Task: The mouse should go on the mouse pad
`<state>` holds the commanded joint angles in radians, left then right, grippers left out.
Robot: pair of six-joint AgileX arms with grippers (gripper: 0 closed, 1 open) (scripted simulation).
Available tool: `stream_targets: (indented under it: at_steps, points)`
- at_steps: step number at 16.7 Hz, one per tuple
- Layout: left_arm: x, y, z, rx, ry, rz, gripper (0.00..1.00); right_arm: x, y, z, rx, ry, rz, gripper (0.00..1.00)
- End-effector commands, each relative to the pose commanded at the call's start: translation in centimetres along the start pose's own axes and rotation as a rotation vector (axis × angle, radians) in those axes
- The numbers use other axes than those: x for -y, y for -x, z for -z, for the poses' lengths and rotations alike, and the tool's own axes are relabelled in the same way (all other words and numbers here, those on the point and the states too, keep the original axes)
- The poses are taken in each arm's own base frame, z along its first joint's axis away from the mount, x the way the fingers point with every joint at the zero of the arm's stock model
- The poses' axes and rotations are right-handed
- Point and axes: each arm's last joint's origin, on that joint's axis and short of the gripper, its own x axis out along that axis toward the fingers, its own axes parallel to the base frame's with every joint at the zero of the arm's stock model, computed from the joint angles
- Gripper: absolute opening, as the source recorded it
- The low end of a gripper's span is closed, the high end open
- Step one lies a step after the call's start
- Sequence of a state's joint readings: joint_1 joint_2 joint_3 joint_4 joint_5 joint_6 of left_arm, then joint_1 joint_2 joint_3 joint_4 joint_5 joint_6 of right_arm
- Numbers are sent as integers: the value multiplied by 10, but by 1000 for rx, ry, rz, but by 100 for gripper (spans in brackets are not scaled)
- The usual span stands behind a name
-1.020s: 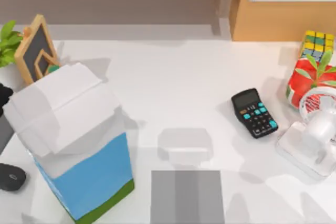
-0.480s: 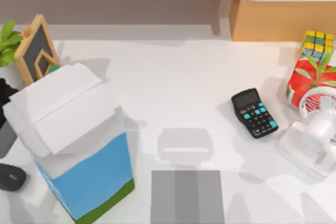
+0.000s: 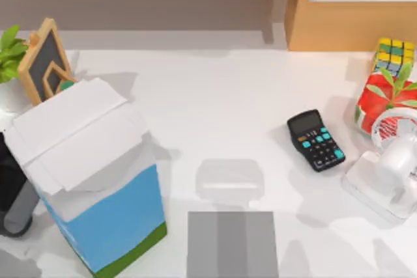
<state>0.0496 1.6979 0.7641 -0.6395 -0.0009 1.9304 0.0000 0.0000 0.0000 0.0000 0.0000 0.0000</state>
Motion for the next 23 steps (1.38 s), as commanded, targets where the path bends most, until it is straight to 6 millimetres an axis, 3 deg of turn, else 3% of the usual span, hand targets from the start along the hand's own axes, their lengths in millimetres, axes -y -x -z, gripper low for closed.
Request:
stream_targets:
  at_steps: [3, 16, 23]
  points:
    - [0, 0, 0, 0, 0, 0, 100, 0, 0, 0, 0, 0, 0, 100]
    - [0, 0, 0, 0, 0, 0, 2, 0, 0, 0, 0, 0, 0, 100]
    - [0, 0, 0, 0, 0, 0, 0, 0, 0, 0, 0, 0, 0, 100]
